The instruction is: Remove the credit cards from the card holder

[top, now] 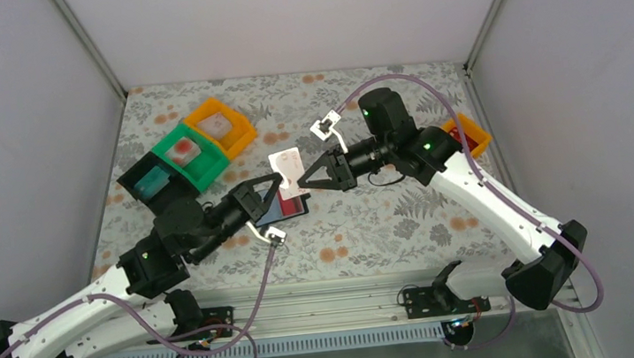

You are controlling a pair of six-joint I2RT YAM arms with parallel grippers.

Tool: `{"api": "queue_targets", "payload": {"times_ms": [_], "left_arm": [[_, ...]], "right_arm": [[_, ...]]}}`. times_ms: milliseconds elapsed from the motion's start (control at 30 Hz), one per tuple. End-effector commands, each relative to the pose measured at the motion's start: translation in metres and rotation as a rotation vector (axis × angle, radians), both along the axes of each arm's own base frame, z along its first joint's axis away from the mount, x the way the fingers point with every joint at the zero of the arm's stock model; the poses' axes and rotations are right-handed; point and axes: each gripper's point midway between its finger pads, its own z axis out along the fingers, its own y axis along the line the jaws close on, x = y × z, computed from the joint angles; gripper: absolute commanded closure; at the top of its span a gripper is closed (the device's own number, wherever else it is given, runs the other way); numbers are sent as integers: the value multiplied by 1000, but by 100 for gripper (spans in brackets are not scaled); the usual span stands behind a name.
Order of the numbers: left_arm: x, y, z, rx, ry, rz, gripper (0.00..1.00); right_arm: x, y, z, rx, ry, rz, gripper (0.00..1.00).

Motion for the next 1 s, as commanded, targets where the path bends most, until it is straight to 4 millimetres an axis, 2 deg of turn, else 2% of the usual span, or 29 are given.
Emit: {"api": "queue_targets", "payload": {"times_ms": [0, 33, 100, 133, 233, 300, 333, 400, 467, 500, 533, 600, 700, 733, 767, 867, 967], "left_arm": [[-3, -7, 7, 118, -202, -37, 98], [-2, -8, 7, 120, -201, -36, 97], [-1, -11, 10, 114, -199, -37, 81], [-1, -12, 13, 107, -197, -41, 78], [2, -16, 17, 102, -189, -38, 78], [2, -16, 17, 104, -183, -37, 78], [2, -16, 17, 104, -181, -36, 82], [3, -15, 18, 97, -176, -33, 97], [4, -13, 17, 95, -158, -19, 98], [6, -12, 14, 103, -144, -7, 98], [7, -10, 11, 110, -124, 5, 98], [13, -4, 5, 120, -67, 52, 98], [32, 8, -6, 128, 47, 196, 98], [41, 14, -7, 122, 94, 272, 98], [50, 18, -12, 114, 166, 347, 98], [84, 34, -8, 29, 381, 584, 98], [134, 58, -11, -35, 543, 853, 98]], "right_arm": [[-8, 6, 3, 30, 0, 59, 96], [-9, 6, 3, 31, 4, 67, 96], [-11, 7, 5, 41, 4, 81, 96], [-11, 7, 5, 44, 6, 85, 96], [-11, 7, 7, 48, 5, 89, 96], [-11, 8, 8, 48, 2, 91, 96], [-11, 8, 8, 46, 1, 92, 96], [-11, 8, 8, 44, -6, 92, 96], [-9, 8, 6, 35, -13, 83, 96], [-6, 8, 5, 27, -21, 70, 89], [-2, 7, 3, 13, -30, 44, 78], [11, 5, 0, -19, -61, -33, 47], [47, -12, -4, -86, -136, -249, 10], [57, -21, -6, -106, -156, -326, 2], [66, -32, -5, -118, -183, -399, 1], [92, -62, -14, -190, -222, -596, 1], [115, -95, -31, -296, -231, -777, 1]]}}
